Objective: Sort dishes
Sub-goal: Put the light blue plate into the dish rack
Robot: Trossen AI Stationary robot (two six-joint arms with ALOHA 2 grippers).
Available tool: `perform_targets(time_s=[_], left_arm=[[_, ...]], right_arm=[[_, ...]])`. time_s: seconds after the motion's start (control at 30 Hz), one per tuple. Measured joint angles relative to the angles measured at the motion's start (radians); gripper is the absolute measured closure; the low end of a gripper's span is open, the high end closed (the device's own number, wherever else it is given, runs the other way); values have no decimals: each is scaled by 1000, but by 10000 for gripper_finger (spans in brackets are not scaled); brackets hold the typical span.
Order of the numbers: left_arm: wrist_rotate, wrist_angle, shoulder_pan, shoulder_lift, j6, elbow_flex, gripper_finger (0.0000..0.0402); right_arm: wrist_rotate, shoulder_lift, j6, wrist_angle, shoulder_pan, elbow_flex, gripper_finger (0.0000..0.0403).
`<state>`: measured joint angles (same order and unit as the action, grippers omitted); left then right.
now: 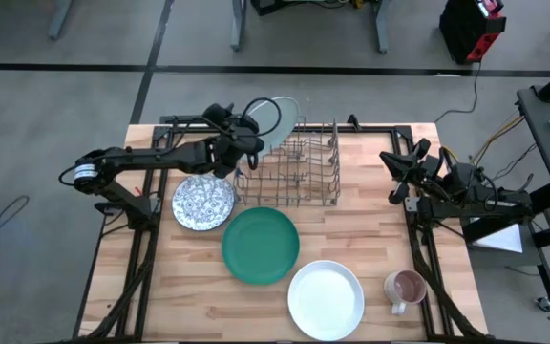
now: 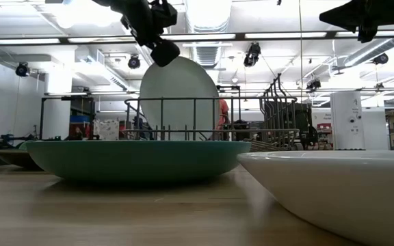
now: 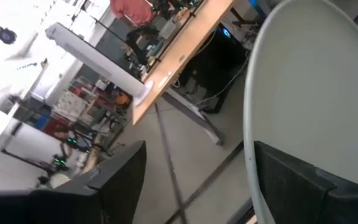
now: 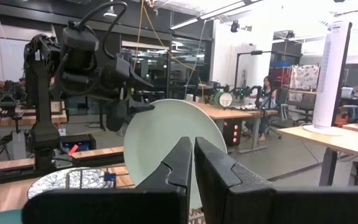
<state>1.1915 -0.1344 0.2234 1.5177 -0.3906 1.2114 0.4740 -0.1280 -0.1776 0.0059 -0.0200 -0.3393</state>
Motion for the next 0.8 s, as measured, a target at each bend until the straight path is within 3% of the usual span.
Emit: perform_targets(time_s=[0.27, 0.4, 0.8], left_arm=[[-4, -88, -2, 0, 128, 0, 126], [-55, -126, -9, 0, 185, 0, 126], [-22, -312, -11, -1, 364, 0, 126]], right_arm=[[0, 0, 1, 0, 0, 0, 391], [0, 0, 1, 0, 0, 0, 391], [0, 0, 1, 0, 0, 0, 391]])
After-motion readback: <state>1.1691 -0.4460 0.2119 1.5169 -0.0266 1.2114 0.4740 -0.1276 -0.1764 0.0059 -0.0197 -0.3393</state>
